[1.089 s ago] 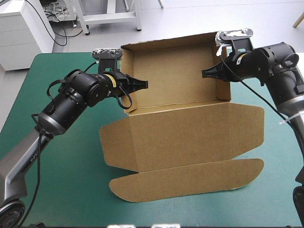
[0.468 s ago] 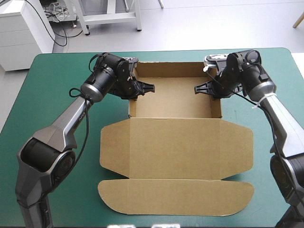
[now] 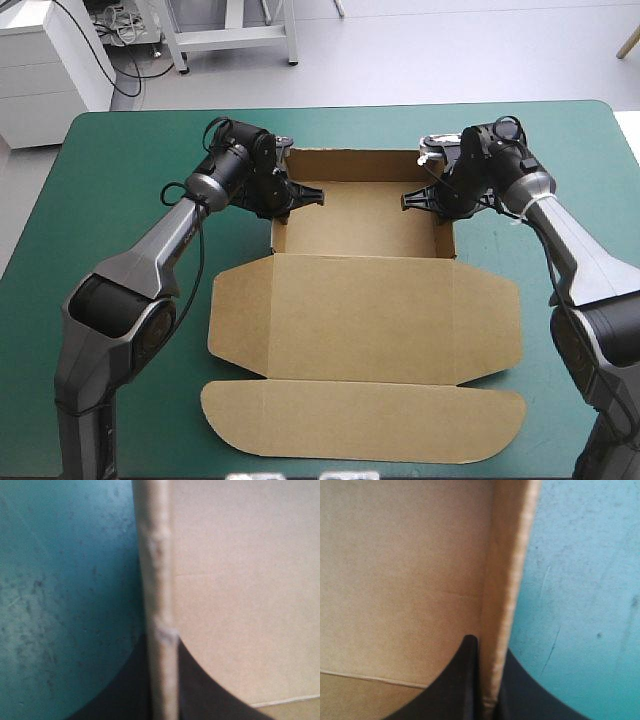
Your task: Fold the box
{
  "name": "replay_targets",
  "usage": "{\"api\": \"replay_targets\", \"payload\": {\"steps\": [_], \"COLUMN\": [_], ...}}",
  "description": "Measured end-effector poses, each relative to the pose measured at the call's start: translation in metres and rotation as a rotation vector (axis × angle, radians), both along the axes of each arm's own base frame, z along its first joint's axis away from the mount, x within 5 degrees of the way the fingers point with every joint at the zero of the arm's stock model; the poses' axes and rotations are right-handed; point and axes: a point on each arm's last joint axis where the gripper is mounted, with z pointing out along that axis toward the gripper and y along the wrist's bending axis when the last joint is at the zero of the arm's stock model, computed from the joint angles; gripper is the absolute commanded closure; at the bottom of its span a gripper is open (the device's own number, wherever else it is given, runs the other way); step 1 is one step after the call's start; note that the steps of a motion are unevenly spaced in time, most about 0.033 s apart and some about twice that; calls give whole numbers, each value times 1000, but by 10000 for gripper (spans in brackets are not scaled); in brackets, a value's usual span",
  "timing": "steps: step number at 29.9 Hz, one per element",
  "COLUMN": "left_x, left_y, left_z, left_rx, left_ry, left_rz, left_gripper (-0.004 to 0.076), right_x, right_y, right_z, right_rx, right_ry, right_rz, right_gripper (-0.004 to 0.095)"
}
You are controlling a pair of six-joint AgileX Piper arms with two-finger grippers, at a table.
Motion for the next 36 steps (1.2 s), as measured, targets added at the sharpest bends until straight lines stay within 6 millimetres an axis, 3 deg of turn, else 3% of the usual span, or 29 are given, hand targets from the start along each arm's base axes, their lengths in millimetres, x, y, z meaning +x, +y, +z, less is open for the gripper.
{"api": "replay_targets", "payload": {"steps": [6,14,17,22,24,25,27,32,36], "left_x": [5,6,6,6,5,5,5,4,10], "left_y": [-3,-3,-3,-4,-7,-8,-10,-12,-10], "left_z": [-18,-20,-20,-20,-20,-19,-18,-15,-1], "left_rx": [22,32,36,45,29,22,4,9,37], "left_ry": [31,29,25,13,13,12,10,-6,-75], "left_rz": [-27,-71,-93,-182,-196,-201,-200,-208,-208], "left_gripper": [731,715,622,289,155,121,87,91,92], "right_x": [7,9,9,10,9,9,9,9,12], "right_y": [1,2,2,5,8,9,11,10,9], "right_z": [-16,-17,-17,-19,-19,-20,-20,-20,-15], "right_rx": [-13,-21,-27,-13,10,22,30,29,20], "right_ry": [26,15,12,10,15,18,22,23,1], "right_rz": [6,35,62,94,89,81,72,43,33], "right_gripper": [924,878,723,195,9,-34,-19,-18,-18]}}
